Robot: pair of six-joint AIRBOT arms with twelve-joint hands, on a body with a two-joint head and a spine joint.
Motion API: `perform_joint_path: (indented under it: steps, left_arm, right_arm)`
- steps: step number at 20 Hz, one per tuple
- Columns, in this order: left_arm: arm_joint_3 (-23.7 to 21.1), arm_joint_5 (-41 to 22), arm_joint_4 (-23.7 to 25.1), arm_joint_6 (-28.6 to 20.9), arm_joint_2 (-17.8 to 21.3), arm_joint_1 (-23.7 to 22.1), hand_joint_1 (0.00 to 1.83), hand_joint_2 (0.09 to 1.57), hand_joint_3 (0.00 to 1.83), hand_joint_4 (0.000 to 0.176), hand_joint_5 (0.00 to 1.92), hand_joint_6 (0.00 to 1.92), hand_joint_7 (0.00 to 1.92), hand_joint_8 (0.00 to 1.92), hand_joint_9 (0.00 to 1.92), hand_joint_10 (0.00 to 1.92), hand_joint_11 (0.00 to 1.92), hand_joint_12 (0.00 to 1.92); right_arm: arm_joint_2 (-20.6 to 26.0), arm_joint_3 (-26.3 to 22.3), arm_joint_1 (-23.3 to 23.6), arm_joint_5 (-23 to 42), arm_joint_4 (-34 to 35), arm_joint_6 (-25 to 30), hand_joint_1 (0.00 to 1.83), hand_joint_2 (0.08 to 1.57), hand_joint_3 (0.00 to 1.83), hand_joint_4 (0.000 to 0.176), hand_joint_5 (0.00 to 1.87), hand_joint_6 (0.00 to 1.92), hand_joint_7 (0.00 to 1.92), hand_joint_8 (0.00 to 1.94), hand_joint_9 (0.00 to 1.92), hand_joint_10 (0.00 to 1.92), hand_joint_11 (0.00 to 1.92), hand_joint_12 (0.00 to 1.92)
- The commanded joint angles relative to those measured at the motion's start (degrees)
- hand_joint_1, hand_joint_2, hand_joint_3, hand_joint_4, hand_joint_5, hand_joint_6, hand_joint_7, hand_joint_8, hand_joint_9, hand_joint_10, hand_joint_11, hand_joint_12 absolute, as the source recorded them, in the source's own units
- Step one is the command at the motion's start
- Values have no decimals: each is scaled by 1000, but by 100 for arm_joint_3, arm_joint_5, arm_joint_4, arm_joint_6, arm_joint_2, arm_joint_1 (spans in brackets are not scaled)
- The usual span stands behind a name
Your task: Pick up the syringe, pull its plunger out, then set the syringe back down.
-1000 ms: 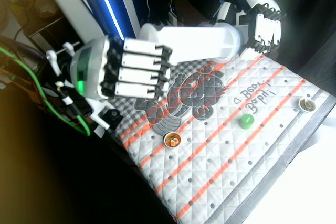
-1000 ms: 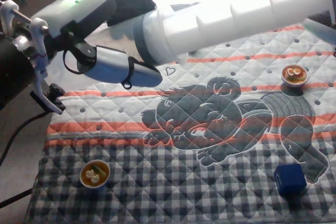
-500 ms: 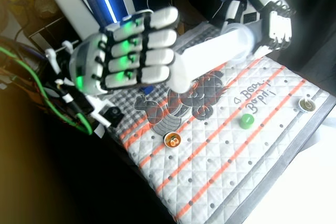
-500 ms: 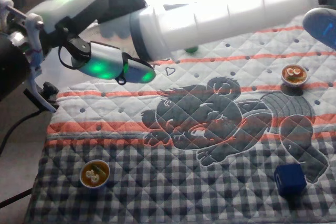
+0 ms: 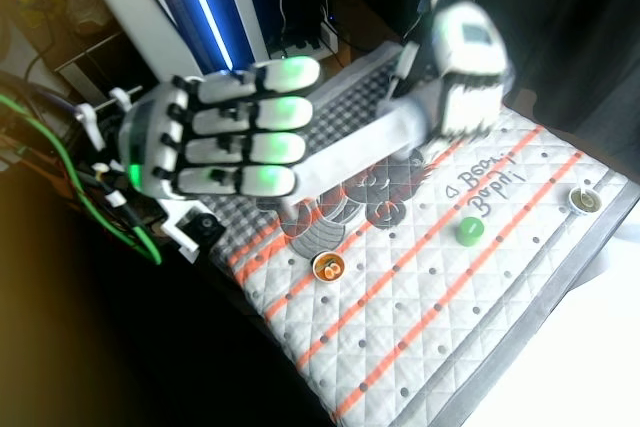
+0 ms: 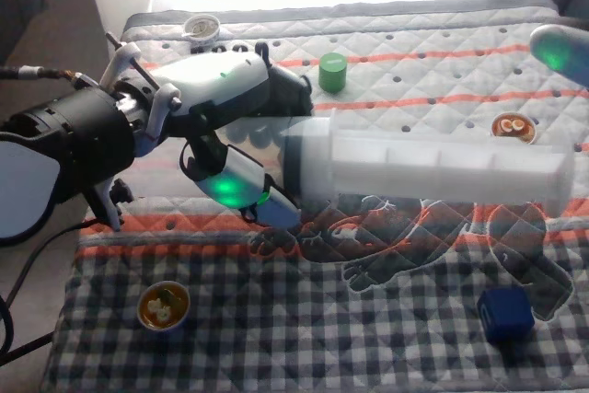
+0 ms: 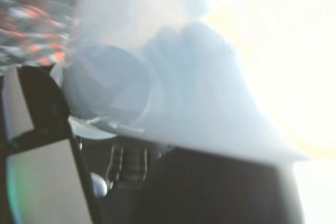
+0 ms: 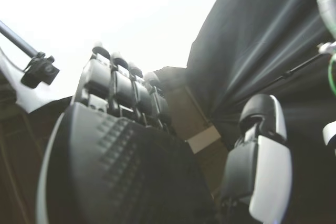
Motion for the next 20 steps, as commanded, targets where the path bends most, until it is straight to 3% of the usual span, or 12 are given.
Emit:
perform_joint_path:
  steps: [1,2,4,6,7,8,9,10,13,16,19,20]
  left_arm:
    - [51,514,-2,-49,-9,-36,1382,1145,1,0,862,782,933,1142,919,1460,923,1592]
    - [121,434,-68,-50,-52,-20,1279,1177,2,0,825,907,908,1357,1025,1470,1021,1679]
    - [199,341,-140,-50,-95,-17,1254,1167,0,0,853,1144,889,1245,1088,1630,1108,1766]
    - [202,308,-146,-50,-96,-9,1227,1170,5,0,896,1075,819,1266,682,1070,513,1523]
    - [204,304,-146,-50,-96,-9,1105,1002,0,0,598,510,552,644,397,799,102,1550]
    - [204,307,-147,-50,-96,-6,998,902,0,0,483,204,400,251,217,547,20,1366]
    - [204,315,-158,-50,-95,-6,951,813,0,40,289,44,142,53,43,109,3,658]
    - [202,321,-163,-50,-95,-6,952,791,0,75,166,17,28,10,8,21,0,232]
    - [167,420,-177,-50,-71,27,958,737,0,158,1,0,0,0,0,0,0,1]
    - [52,623,-196,-49,17,66,922,734,0,147,0,0,0,0,0,0,0,0]
    - [-502,1583,-28,-47,417,153,848,748,0,111,0,0,0,0,0,0,47,24]
    - [-705,1978,47,-46,566,164,640,859,41,76,9,3,0,0,0,0,34,22]
  right_arm:
    - [27,15,31,675,-56,35,655,964,0,10,14,6,32,12,0,0,24,12]
    - [27,18,31,675,-56,35,660,963,0,4,13,5,37,13,0,0,36,21]
    - [27,21,31,675,-57,35,659,957,0,8,38,8,67,10,3,1,8,199]
    - [26,21,30,679,-56,35,690,963,1,12,54,12,78,10,16,7,0,238]
    - [26,22,27,689,-56,35,688,978,5,11,44,7,70,4,3,1,0,195]
    - [26,22,23,696,-55,35,680,982,6,14,49,9,74,6,1,1,0,187]
    - [26,21,17,701,-54,35,679,985,7,12,49,8,78,7,1,0,0,185]
    - [26,20,12,704,-39,35,705,981,5,5,50,9,81,7,1,0,0,180]
    - [26,14,-1,734,-20,36,755,960,0,3,65,11,93,7,0,0,0,159]
    - [27,4,-12,766,-2,37,756,954,0,5,39,1,79,0,0,0,0,79]
    - [30,-18,-49,777,-1,37,776,957,0,1,39,2,67,5,0,0,0,0]
    - [30,-22,-78,777,-1,37,706,955,0,0,82,20,81,10,12,5,26,13]
